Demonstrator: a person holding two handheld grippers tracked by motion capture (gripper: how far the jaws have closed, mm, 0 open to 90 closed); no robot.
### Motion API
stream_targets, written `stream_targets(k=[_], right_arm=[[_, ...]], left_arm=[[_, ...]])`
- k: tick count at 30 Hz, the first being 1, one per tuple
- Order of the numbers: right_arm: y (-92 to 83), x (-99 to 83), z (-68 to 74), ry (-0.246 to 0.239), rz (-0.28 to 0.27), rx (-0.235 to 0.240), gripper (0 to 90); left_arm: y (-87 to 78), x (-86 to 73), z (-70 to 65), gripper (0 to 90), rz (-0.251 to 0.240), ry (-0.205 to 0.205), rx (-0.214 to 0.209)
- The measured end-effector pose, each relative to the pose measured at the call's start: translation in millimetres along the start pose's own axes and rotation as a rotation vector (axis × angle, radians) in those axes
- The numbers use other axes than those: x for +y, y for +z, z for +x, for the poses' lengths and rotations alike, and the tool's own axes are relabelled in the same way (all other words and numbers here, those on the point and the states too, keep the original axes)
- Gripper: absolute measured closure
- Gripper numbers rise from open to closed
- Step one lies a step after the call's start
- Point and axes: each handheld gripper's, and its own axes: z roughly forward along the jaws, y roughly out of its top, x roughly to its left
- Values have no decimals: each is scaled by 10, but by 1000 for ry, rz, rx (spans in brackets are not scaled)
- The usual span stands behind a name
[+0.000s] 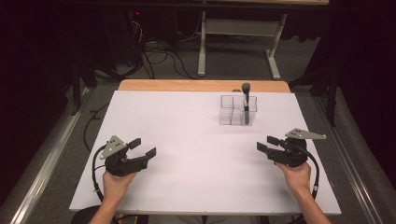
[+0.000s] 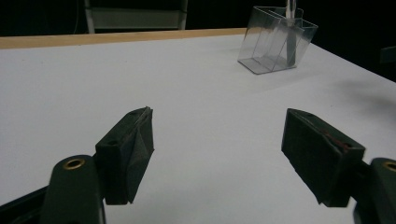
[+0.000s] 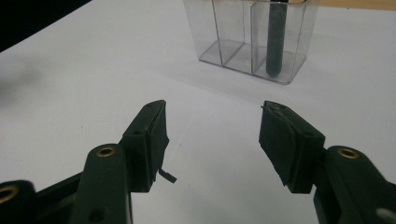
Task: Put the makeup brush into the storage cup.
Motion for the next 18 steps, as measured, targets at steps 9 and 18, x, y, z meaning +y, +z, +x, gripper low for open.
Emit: stream_targets(k=[9, 18], right_arm=[[13, -58, 4, -12, -12, -11, 424], [-11, -144, -44, 4, -47, -25, 406]], left_arm=[[3, -3, 2, 255, 4, 1, -2], [2, -2, 15, 255, 3, -3, 1]])
